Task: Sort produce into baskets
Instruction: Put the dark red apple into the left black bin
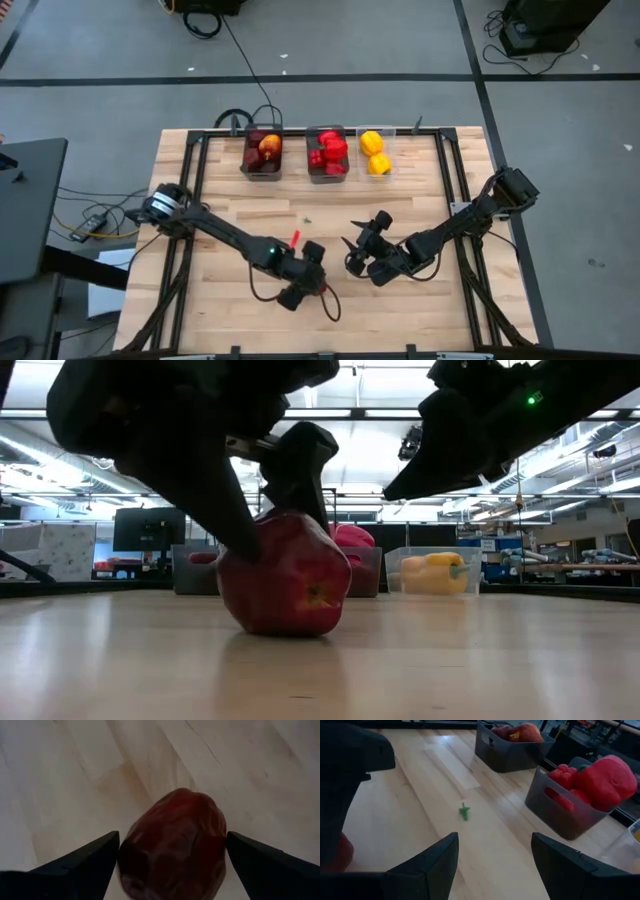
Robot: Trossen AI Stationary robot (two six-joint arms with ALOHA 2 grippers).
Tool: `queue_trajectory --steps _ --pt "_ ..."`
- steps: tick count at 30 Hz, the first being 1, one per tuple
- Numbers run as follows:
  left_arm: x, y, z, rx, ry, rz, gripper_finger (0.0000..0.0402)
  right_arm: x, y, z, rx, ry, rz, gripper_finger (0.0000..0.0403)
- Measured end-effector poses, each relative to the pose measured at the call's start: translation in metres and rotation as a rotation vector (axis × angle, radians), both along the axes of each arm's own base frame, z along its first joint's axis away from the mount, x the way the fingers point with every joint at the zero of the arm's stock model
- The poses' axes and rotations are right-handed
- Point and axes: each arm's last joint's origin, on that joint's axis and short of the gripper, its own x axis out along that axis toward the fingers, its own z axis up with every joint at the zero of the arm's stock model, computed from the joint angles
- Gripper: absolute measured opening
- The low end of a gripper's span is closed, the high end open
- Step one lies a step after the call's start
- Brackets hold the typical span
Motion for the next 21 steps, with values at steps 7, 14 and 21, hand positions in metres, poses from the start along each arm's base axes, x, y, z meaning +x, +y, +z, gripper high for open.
queue_trajectory --steps 7,14,21 --pt "0.002 -0.001 -0.008 -0.008 0.026 0.011 0.0365 0.0 0.0 0.0 -0.001 0.006 0.002 0.026" --pt "0.001 0.0 -0.002 0.005 0.076 0.06 0.0306 0.0 0.0 0.0 0.0 0.006 0.002 0.0261" --pt "0.003 0.012 0.011 0.094 0.15 0.168 0.0298 0.0 0.0 0.0 0.0 0.006 0.002 0.0261"
